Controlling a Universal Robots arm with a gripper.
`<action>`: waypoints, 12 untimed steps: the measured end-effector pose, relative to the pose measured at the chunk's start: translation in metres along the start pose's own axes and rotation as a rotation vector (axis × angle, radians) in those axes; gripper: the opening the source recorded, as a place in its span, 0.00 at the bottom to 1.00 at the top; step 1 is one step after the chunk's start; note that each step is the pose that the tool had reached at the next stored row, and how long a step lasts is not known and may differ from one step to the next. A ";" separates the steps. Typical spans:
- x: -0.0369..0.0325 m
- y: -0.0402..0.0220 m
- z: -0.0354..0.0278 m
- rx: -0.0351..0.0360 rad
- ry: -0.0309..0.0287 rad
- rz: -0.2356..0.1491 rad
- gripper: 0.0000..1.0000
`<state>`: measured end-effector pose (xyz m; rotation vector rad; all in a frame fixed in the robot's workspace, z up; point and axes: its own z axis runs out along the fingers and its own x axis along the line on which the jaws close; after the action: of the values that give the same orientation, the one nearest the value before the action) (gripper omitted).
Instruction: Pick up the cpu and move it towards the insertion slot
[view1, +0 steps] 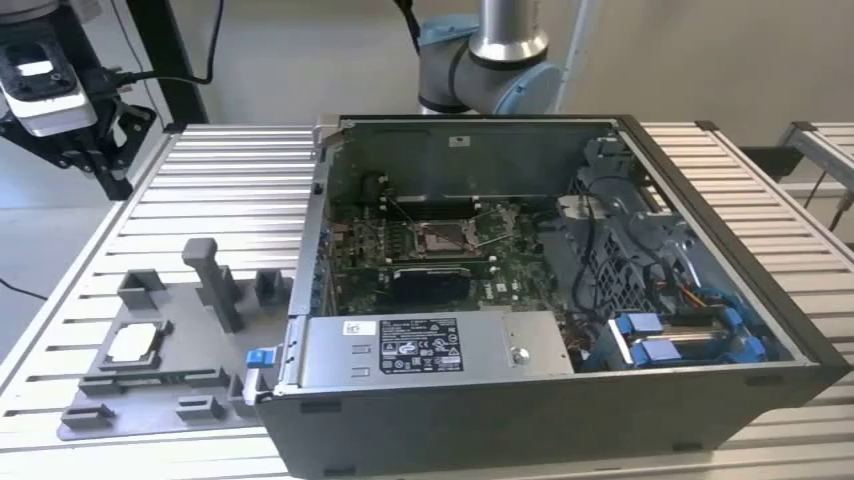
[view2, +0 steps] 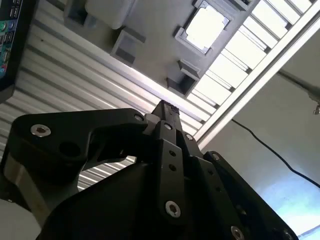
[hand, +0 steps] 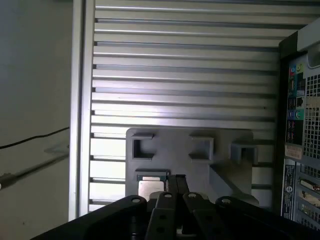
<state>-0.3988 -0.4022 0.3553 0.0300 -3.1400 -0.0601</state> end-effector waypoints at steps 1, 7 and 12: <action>0.0000 0.0000 0.0000 0.0000 0.0000 0.000 1.00; 0.0000 0.0000 0.0000 0.0001 0.0000 0.000 1.00; 0.0000 0.0000 0.0000 0.0000 0.0000 0.000 1.00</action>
<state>-0.3988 -0.4022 0.3553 0.0301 -3.1400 -0.0600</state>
